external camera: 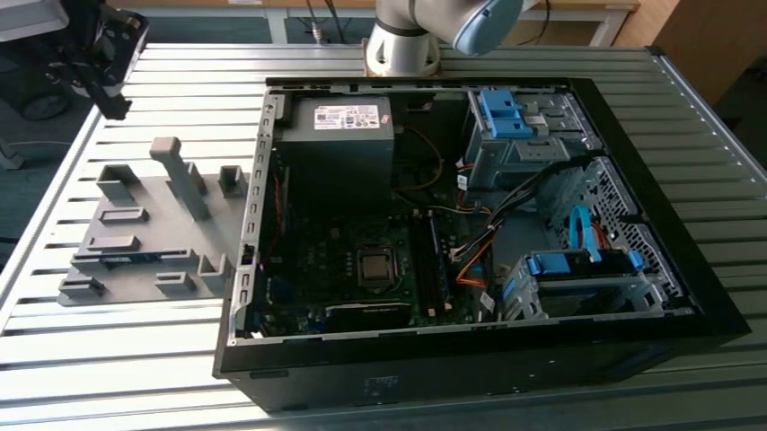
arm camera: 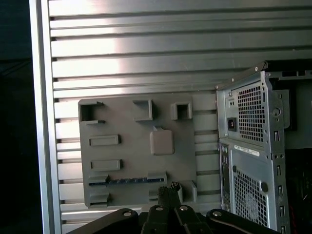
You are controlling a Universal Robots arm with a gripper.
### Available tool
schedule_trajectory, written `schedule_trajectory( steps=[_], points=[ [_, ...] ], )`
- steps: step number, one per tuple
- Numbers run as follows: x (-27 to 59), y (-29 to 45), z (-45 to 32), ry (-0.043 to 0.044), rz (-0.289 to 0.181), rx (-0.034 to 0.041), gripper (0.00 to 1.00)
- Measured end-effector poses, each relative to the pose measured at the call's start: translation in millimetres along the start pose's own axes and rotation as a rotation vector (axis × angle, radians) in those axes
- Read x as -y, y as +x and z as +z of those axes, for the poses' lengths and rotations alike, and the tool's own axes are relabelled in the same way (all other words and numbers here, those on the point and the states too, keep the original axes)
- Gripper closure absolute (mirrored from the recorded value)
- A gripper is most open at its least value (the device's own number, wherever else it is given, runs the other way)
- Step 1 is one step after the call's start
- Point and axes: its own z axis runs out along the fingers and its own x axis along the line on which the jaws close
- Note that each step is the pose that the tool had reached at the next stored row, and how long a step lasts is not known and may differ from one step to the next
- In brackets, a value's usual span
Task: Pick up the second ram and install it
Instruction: 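Reach for the second ram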
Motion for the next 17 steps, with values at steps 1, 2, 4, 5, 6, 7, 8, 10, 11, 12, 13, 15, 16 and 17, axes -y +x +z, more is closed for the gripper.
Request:
schedule_trajectory(
  steps=[1, 2, 4, 5, 6, 7, 8, 10, 11, 12, 13, 15, 16, 17],
  points=[
    [0.6, 0.1, 0.0, 0.0, 0.0, 0.0, 0.89],
    [1.1, 0.2, 0.0, 0.0, 0.0, 0.0001, 0.89],
    [2.0, 0.9, 0.0, 0.0, 0.0, 0.0001, 0.89],
    [2.3, 1.5, -0.1, 0.0001, 0.0, 0.0, 0.89],
    [2.7, 2.2, -0.1, 0.0, 0.0, 0.0, 0.89],
    [3.0, 3.2, -0.1, 0.0, 0.0, 0.0001, 0.89],
    [3.4, 4.1, -0.1, 0.0001, 0.0, 0.0001, 0.89],
    [4.0, 6.1, -0.2, 0.0, 0.0, 0.0001, 0.89],
    [4.2, 7.0, -0.2, 0.0, 0.0, 0.0, 0.89],
    [4.5, 8.1, -0.2, 0.0, 0.0, 0.0001, 0.89],
    [4.7, 9.3, -0.3, 0.0, 0.0, 0.0001, 0.89],
    [5.2, 11.5, -0.3, 0.0, 0.0, 0.0001, 0.89],
    [5.4, 12.6, -0.4, 0.0, 0.0, 0.0001, 0.89],
    [5.6, 13.6, -0.4, 0.0, 0.0, 0.0, 0.89]
  ],
)
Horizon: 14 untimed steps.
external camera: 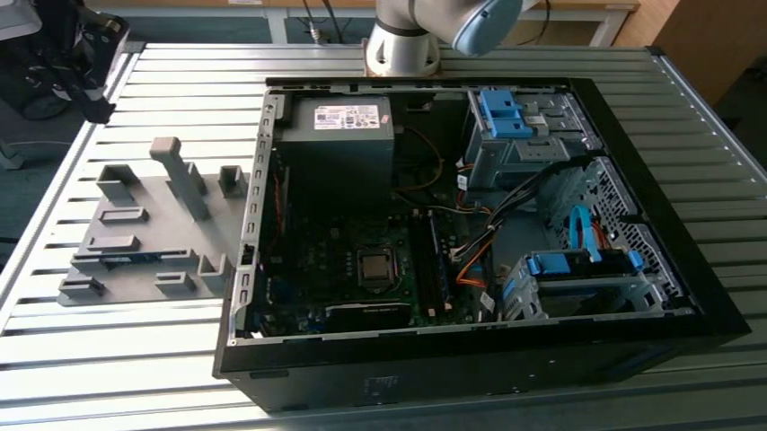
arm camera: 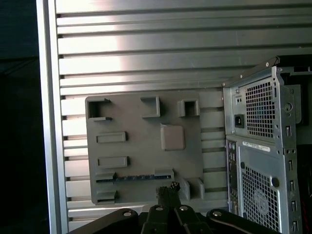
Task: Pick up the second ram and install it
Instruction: 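Reach for the second ram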
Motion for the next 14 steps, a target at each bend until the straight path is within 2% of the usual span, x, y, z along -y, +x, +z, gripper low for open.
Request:
schedule_trajectory(
  steps=[14],
  points=[
    [1.6, 13.0, -0.3, 0.0, 0.0, 0.0001, 0.89]
  ],
)
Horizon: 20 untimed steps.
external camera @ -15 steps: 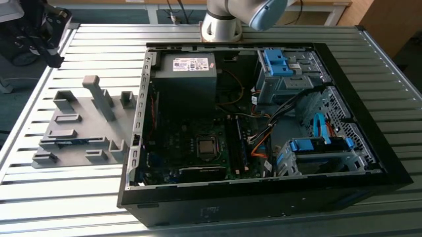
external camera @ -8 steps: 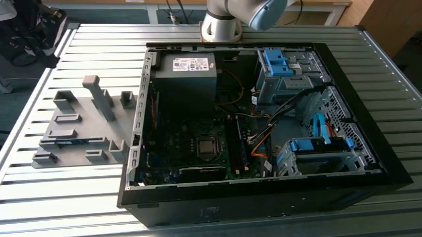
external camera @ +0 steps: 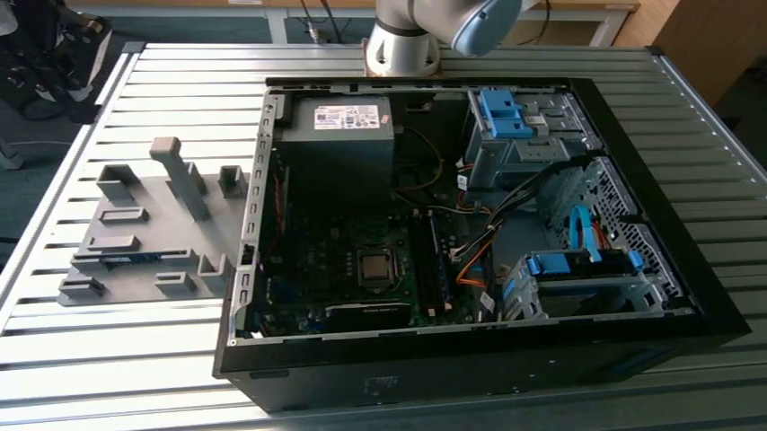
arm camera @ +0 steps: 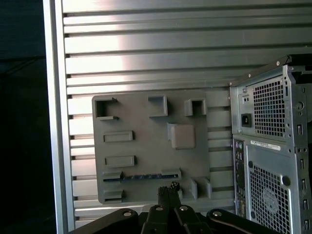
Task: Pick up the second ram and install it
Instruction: 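Reach for the second ram, then pick up the second ram and move it above second insertion slot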
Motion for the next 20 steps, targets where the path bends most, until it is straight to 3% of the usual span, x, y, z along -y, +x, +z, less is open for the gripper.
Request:
schedule_trajectory(
  steps=[9, 20],
  points=[
    [0.6, 7.2, -0.3, 0.0001, 0.0, -0.0001, 0.89],
    [0.6, 8.1, -0.3, 0.0, 0.0, -0.0001, 0.89]
  ],
)
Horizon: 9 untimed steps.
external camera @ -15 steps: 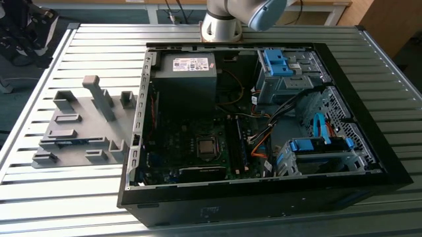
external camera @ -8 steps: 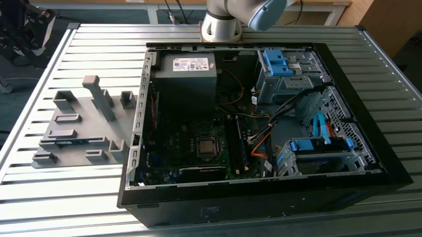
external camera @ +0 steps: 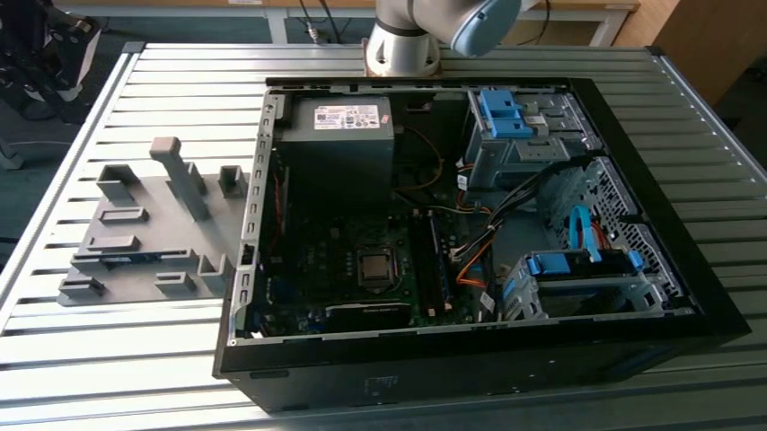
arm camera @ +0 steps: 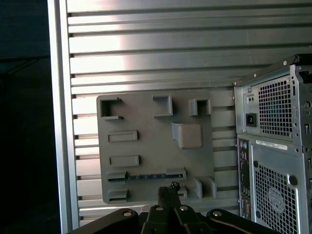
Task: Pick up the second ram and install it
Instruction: 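Pick up the second ram and move it above second insertion slot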
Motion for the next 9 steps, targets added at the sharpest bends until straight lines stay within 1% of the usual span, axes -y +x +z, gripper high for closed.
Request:
schedule_trajectory(
  steps=[4, 9],
  points=[
    [0.0, 0.0, 0.0, -0.0001, -0.003, 0.0, 0.89],
    [0.0, 0.1, 0.0, -0.0008, -0.028, -0.0001, 0.89]
  ],
)
